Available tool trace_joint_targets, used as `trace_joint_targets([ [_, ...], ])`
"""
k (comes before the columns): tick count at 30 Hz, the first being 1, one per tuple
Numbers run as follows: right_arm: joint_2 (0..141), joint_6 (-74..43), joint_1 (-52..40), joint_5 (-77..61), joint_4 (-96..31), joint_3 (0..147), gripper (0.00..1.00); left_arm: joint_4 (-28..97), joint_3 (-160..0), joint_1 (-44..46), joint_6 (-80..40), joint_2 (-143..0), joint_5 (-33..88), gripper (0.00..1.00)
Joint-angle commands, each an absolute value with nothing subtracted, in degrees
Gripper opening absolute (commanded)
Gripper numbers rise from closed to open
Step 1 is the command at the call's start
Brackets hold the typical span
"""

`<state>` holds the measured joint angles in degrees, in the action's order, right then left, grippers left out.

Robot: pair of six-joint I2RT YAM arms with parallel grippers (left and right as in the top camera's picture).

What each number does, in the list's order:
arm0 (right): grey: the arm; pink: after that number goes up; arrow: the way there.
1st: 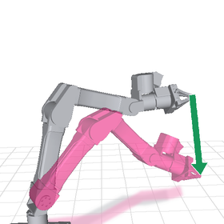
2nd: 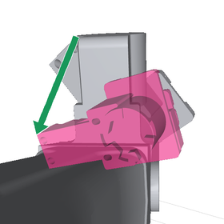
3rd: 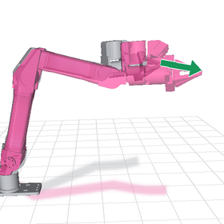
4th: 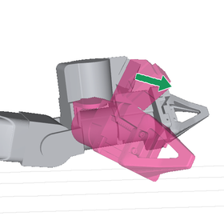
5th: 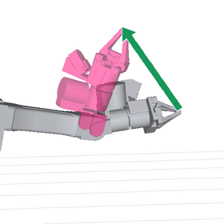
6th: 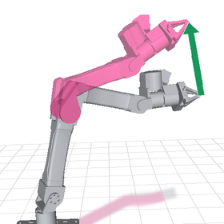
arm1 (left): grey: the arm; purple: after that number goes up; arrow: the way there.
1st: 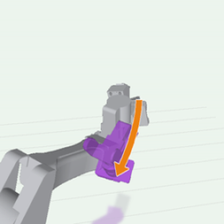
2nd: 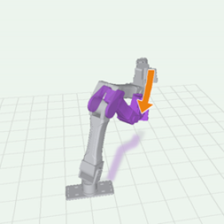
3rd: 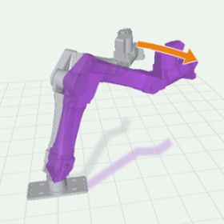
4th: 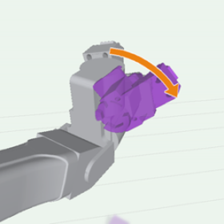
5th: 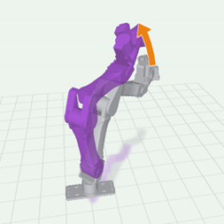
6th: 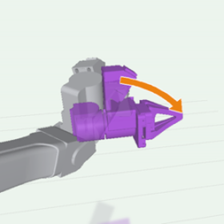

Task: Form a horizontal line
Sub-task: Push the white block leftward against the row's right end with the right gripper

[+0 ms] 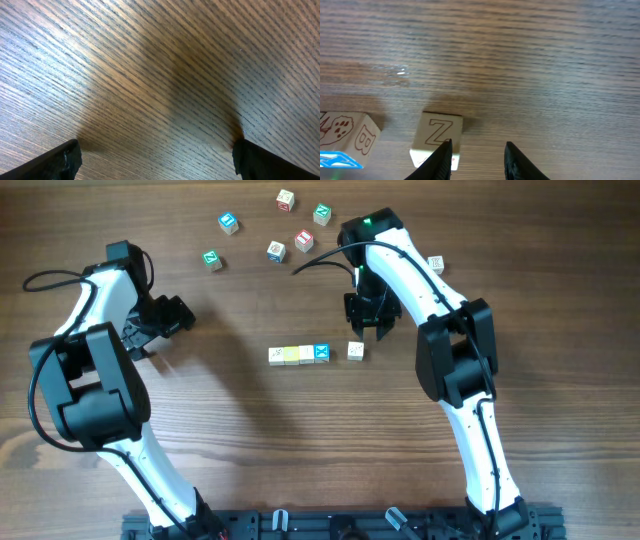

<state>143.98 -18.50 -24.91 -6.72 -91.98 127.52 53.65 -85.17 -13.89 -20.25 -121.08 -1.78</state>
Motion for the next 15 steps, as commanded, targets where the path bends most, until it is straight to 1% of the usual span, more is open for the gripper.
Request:
trace_joint_targets([
  [1,141.9,-18.2,-25.5,-7.7,-92.2,127.0,0.35,53.5,-85.8,-13.9,-20.2,-122.0,-1.8,1.0],
  [15,142.0,-19.7,-24.3,-1.0,-90.8,127.0,0.33,53.5,-85.8,-13.9,-20.2,-122.0,-1.8,1.0],
])
